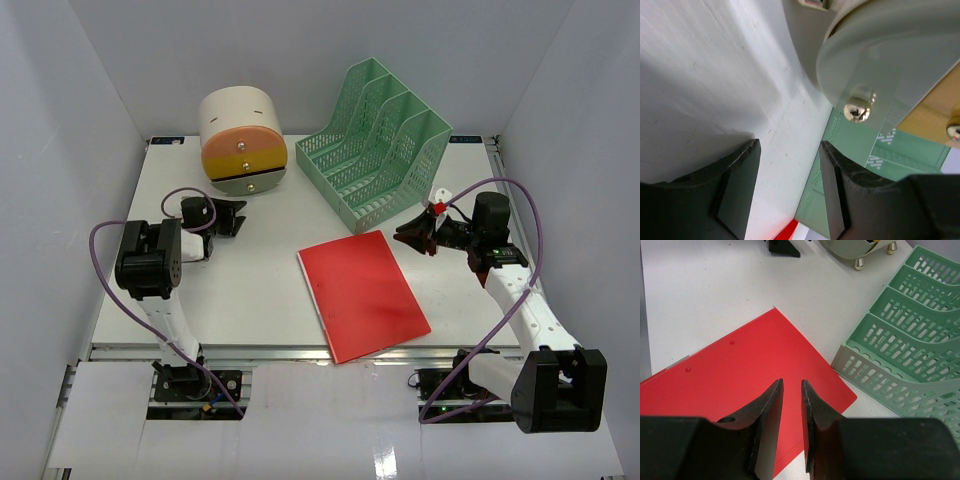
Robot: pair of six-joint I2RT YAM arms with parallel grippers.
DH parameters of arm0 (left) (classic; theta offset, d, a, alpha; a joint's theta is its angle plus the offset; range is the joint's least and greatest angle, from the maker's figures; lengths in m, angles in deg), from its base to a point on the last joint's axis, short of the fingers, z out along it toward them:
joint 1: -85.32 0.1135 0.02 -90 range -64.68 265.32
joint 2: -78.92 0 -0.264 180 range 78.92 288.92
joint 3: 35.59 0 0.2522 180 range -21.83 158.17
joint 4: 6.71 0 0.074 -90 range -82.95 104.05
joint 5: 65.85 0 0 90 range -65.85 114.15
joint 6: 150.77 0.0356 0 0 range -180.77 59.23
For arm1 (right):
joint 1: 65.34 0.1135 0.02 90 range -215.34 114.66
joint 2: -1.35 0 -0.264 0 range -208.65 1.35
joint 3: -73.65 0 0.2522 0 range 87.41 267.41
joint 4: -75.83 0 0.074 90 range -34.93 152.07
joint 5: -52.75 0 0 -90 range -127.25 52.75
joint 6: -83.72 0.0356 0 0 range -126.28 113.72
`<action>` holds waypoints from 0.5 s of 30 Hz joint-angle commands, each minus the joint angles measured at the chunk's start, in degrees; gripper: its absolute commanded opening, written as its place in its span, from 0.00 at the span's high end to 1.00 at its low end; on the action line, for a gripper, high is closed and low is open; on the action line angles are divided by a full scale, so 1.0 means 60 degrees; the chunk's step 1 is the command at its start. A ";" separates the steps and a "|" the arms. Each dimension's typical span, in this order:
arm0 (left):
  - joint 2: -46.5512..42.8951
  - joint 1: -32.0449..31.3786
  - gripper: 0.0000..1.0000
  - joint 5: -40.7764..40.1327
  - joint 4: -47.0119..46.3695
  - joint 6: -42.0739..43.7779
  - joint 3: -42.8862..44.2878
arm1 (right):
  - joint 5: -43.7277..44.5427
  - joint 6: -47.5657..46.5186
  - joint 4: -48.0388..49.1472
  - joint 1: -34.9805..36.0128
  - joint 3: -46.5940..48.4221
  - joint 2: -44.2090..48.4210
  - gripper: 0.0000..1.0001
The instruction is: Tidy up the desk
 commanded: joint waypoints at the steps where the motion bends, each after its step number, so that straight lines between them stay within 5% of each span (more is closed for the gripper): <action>1: -0.0323 -0.0182 0.43 -0.0861 0.0522 -0.0685 0.0559 | -0.0075 0.0032 0.0086 -0.0095 0.0009 -0.0045 0.72; 7: 0.0103 -0.0562 0.47 -0.1328 0.1565 -0.0713 0.1667 | -0.0032 -0.0012 0.0057 -0.0095 0.0035 -0.0030 0.72; 15: 0.0496 -0.0549 0.31 -0.1444 0.2121 -0.0610 0.2494 | -0.0048 -0.0010 0.0057 -0.0156 0.0035 -0.0007 0.72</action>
